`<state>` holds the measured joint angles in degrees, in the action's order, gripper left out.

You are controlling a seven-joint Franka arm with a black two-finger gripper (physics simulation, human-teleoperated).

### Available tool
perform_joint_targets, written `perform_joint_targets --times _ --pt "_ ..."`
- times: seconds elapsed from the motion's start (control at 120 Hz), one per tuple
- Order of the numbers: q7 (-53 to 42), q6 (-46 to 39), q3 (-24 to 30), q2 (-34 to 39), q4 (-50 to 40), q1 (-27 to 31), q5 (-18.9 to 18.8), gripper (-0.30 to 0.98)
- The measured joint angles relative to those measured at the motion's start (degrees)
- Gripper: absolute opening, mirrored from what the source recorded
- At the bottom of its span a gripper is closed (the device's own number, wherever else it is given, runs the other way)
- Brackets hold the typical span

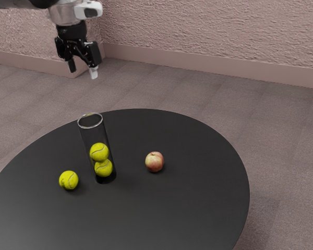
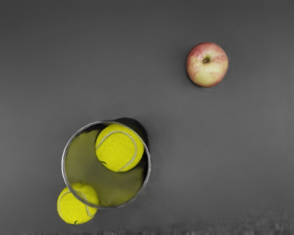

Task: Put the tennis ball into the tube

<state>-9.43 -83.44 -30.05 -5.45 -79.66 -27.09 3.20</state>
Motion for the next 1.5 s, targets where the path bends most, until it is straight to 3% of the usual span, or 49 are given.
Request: perform_joint_targets --times 0.058,0.125,0.192,0.283,0.433,0.667,0.875,1.5 --pt "-0.53 -1.19 4.57 1.77 -3.20 4.19 -0.80 0.67" --pt "-1.05 -2.25 6.18 6.05 -9.61 4.98 -1.57 0.67" --pt "-1.01 -5.41 6.48 14.78 -22.43 4.53 -3.38 0.67" --pt "-0.70 -10.75 6.65 24.68 -39.40 10.57 -4.92 0.67" --pt "-0.26 -21.22 5.78 25.20 -53.03 13.91 -5.87 0.67" --pt "-0.97 -36.52 5.46 11.52 -55.44 16.14 -5.79 0.67" --pt "-10.24 -47.57 5.44 8.26 -57.71 16.62 -4.53 0.67" --pt "-24.44 -58.00 5.58 -2.08 -56.86 17.65 2.64 0.67"
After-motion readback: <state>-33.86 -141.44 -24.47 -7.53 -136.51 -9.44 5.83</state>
